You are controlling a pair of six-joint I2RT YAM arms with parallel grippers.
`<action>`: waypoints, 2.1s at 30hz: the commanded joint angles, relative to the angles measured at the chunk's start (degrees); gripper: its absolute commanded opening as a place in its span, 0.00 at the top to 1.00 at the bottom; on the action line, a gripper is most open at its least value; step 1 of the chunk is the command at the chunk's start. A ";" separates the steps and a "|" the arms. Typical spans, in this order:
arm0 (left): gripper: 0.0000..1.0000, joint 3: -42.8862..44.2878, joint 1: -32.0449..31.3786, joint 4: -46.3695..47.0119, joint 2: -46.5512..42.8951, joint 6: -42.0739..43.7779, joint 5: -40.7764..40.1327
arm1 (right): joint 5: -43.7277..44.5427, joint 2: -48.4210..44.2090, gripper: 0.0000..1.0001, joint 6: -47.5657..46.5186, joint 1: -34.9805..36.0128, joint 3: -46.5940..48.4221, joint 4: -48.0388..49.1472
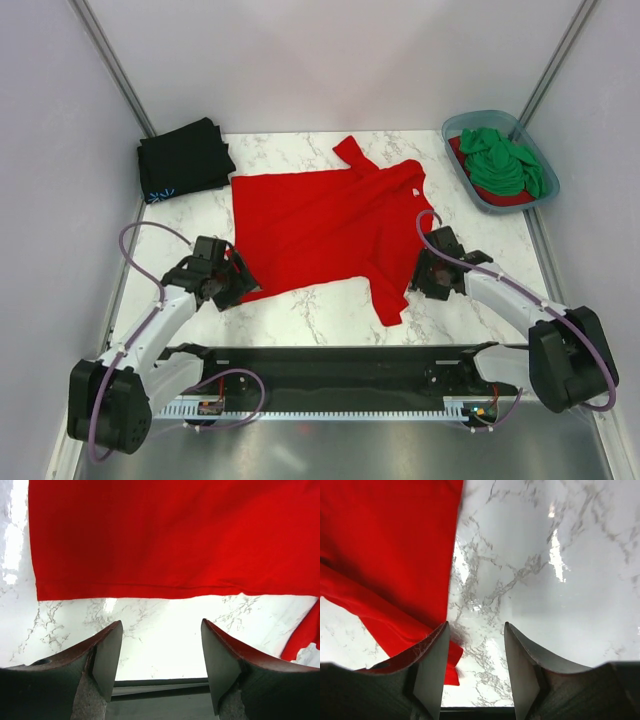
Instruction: Fold and stack the t-shirts
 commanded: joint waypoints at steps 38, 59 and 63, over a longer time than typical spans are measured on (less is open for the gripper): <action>0.98 1.63 5.46 0.59 -9.48 -10.32 -13.47 | 3.46 -12.10 1.00 -2.49 -7.33 10.22 -12.17; 0.67 2.67 5.20 -12.50 -25.05 -12.53 4.91 | -5.84 -34.79 0.66 5.87 -7.51 11.72 -28.97; 0.23 8.21 5.20 -15.93 -23.30 -5.87 4.13 | -1.91 -34.18 0.08 4.29 -7.59 13.91 -29.15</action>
